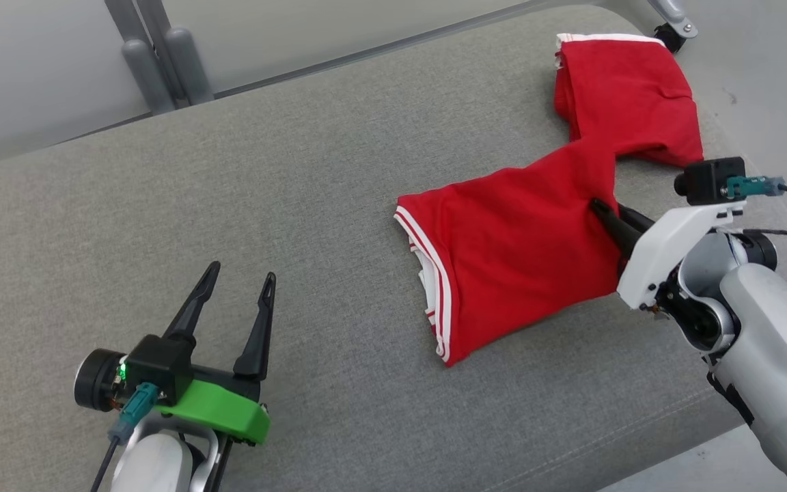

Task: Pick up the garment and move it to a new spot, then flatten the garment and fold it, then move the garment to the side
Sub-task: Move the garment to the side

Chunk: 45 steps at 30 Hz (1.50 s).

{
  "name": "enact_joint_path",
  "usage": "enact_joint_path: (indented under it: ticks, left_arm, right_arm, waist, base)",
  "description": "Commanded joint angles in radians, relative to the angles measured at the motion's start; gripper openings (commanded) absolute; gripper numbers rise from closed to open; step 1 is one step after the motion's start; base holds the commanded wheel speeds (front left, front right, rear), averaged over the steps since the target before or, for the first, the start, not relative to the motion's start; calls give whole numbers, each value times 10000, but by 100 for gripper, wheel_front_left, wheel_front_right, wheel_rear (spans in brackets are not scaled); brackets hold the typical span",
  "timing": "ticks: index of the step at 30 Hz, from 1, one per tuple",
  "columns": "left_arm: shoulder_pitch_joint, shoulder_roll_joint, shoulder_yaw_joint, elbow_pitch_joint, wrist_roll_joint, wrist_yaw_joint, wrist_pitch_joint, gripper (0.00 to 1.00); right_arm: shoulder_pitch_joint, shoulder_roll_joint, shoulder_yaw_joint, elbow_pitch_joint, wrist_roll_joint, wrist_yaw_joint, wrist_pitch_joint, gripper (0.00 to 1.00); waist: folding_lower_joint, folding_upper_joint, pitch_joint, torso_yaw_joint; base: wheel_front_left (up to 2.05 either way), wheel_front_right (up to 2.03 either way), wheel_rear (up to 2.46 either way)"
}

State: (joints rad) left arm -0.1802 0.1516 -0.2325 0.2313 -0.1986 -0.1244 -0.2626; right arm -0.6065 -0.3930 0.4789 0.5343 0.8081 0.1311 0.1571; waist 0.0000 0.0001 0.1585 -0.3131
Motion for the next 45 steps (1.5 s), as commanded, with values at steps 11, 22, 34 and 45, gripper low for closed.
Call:
enact_joint_path:
  ticks: [11,22,34,45]
  left_arm:
    - [-665,323,-28,-19,124,-16,16,100]
    - [-938,827,75,-374,132,70,322,100]
    - [-1355,1096,-118,-717,146,47,769,100]
    - [-1322,884,-228,-199,-74,136,426,100]
  right_arm:
    - [-2542,-605,45,-138,-53,-8,152,0]
    - [-3072,-2153,-1104,148,456,-8,-139,0]
    - [-4019,-3233,-1381,1760,981,-9,-608,0]
    - [-5542,-3351,-1370,4656,-898,-9,-2384,100]
  waist:
    - [0,-1,1630,678]
    - [0,-1,2991,718]
    - [0,-1,4118,891]
    - [0,-1,3670,1347]
  base:
    - [0,0,0]
    - [0,0,0]
    - [0,0,0]
    - [0,0,0]
